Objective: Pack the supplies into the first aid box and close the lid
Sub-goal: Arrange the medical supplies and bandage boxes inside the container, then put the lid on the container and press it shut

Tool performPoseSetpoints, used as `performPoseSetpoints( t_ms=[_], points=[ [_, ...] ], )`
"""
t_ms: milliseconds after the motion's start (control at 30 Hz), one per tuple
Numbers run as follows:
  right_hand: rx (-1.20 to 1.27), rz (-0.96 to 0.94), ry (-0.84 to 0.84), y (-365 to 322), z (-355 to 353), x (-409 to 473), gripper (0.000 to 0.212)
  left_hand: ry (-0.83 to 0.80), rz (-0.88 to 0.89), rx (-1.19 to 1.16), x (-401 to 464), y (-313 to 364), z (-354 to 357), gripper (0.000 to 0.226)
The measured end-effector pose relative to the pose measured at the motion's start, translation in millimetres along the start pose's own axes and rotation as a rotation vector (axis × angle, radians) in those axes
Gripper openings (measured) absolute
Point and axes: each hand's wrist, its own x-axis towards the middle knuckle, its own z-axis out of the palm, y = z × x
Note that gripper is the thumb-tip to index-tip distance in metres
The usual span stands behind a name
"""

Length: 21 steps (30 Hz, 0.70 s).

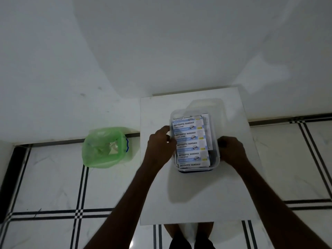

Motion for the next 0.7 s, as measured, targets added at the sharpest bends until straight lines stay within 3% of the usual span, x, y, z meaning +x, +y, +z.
performPoseSetpoints(
  t_ms=[67, 133, 300, 367, 500, 700],
  points=[
    [-0.116, -0.076, 0.018, 1.0, 7.0, 1.8, 0.01, 0.003, 0.02, 0.003, 0.7, -0.6, -4.0, 0.034],
    [-0.062, -0.069, 0.021, 2.1, 5.5, 3.5, 0.006, 0.002, 0.016, -0.036, -0.7, -0.5, -9.0, 0.032],
    [0.518, 0.055, 0.124, 1.3, -41.4, -5.0, 0.012, -0.017, -0.078, -0.184, -3.1, 7.0, -28.2, 0.033],
    [0.637, 0.054, 0.174, -2.3, -69.1, -14.3, 0.016, -0.011, -0.09, -0.214, -0.7, 6.9, -26.9, 0.033],
    [0.598, -0.101, 0.198, -19.6, -103.8, -32.7, 0.034, -0.002, -0.094, -0.232, 6.9, 4.6, -9.8, 0.036],
    [0.328, -0.377, 0.298, -69.7, -81.3, -65.7, 0.027, -0.033, -0.07, -0.317, 14.6, -5.9, 4.8, 0.038]
  ],
)
